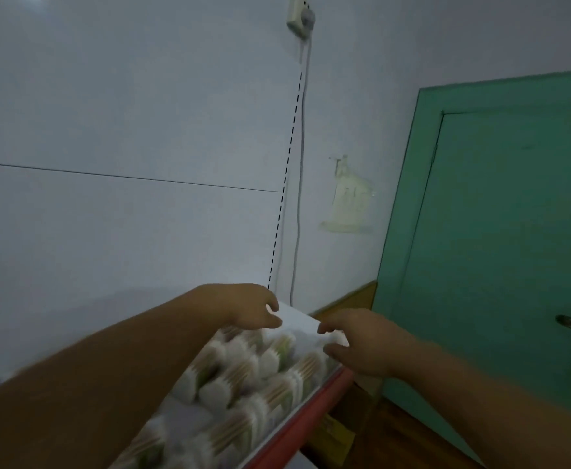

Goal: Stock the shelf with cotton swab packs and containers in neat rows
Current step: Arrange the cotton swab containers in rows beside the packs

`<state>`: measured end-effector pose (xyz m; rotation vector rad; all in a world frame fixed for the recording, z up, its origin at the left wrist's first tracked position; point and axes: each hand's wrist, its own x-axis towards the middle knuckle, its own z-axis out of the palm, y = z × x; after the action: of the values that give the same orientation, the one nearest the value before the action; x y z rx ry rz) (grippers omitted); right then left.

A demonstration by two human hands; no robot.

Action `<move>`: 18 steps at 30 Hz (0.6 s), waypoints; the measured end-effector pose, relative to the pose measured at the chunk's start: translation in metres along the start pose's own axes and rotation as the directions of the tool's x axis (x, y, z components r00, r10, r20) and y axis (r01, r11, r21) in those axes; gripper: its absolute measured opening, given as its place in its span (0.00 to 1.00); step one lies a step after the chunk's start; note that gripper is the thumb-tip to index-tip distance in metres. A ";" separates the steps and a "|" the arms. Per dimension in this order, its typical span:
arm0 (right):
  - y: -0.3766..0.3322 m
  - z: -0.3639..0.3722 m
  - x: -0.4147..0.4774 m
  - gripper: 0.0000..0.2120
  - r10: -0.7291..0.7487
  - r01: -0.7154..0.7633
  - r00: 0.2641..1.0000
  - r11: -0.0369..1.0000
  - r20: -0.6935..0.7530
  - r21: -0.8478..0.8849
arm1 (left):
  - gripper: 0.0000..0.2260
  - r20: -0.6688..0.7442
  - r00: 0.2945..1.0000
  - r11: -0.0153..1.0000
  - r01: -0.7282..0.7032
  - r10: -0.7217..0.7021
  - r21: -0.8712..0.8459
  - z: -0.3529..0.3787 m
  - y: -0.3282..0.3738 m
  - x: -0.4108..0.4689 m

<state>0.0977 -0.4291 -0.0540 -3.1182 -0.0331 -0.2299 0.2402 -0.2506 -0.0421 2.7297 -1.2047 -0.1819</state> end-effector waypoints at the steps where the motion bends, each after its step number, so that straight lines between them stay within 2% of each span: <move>1: 0.006 0.003 0.014 0.19 -0.013 0.012 1.000 1.000 0.012 0.009 | 0.22 -0.026 1.000 1.000 -0.007 0.007 -0.029 0.001 -0.003 0.011; 5: 0.019 0.024 0.065 0.22 -0.110 0.107 0.989 0.994 0.103 0.033 | 0.16 -0.120 0.992 0.997 0.011 -0.021 -0.078 0.017 -0.008 0.034; 9: 0.031 0.038 0.115 0.25 -0.277 0.234 0.937 0.950 0.214 0.208 | 0.11 -0.201 0.973 0.985 0.078 -0.110 -0.157 0.030 -0.016 0.034; 14: 0.053 0.048 0.157 0.12 -0.575 0.481 0.775 0.806 0.263 0.345 | 0.08 -0.210 0.938 0.920 0.194 -0.276 -0.342 0.022 -0.022 0.019; 18: 0.067 0.059 0.179 0.10 -0.729 0.624 0.649 0.674 0.220 0.396 | 0.07 -0.262 0.878 0.810 0.203 -0.399 -0.551 0.019 -0.012 0.015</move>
<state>0.2848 -0.4911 -0.0866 -2.6365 -1.1614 0.3368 0.2553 -0.2555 -0.0636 2.3175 -0.5057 -0.0128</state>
